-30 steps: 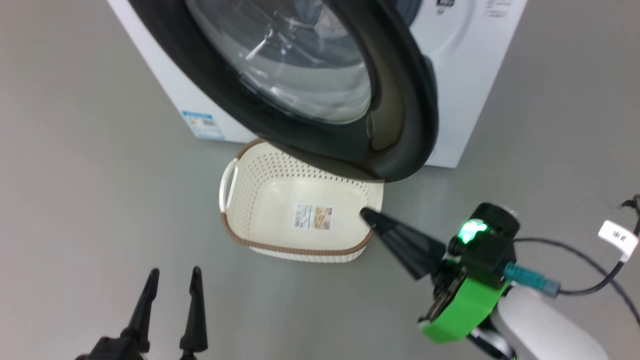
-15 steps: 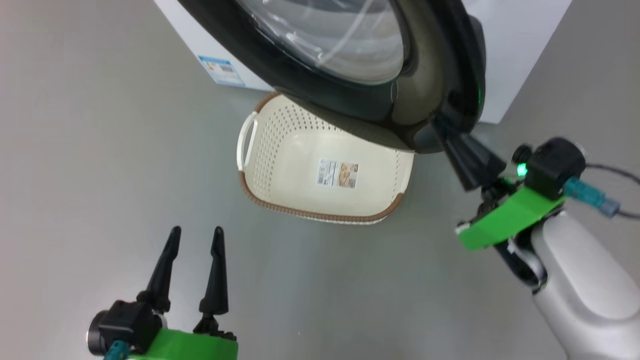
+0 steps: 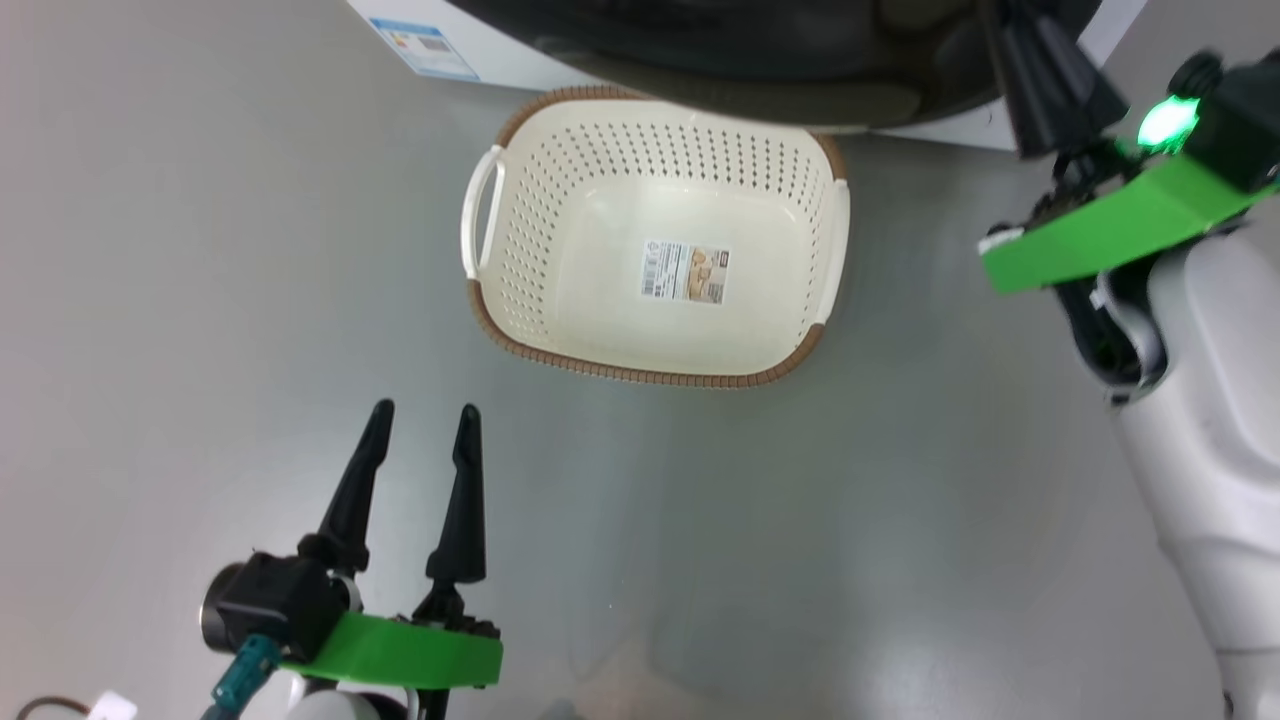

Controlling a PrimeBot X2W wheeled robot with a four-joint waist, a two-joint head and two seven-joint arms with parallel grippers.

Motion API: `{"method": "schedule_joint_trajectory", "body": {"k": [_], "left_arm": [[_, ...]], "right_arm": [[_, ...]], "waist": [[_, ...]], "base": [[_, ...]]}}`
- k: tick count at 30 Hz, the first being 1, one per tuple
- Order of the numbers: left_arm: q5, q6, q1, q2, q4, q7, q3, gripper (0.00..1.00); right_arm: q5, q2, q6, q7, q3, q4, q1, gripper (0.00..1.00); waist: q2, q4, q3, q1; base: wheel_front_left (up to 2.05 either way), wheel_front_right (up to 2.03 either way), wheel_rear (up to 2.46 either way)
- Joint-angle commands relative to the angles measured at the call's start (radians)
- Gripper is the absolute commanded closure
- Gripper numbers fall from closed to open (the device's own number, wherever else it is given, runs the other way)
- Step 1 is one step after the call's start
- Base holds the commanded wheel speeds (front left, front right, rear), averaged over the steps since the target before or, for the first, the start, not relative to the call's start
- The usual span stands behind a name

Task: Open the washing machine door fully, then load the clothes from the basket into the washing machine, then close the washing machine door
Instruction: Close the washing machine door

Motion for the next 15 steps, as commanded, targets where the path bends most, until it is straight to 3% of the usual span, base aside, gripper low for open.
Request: {"method": "schedule_joint_trajectory", "body": {"k": [1, 15], "left_arm": [[-0.009, -0.006, -0.019, 0.017, -0.018, -0.008, 0.029, 0.0], [-0.032, -0.013, -0.078, 0.017, -0.01, -0.008, -0.001, 0.0]], "right_arm": [[0.009, 0.011, 0.0, -0.005, 0.006, -0.018, -0.013, 1.0], [0.033, -0.003, 0.0, -0.005, -0.029, 0.078, -0.244, 1.0]], "waist": [[0.0, 0.0, 0.022, 0.0], [0.0, 0.0, 0.098, 0.0]], "base": [[0.0, 0.0, 0.0], [0.0, 0.0, 0.0]]}}
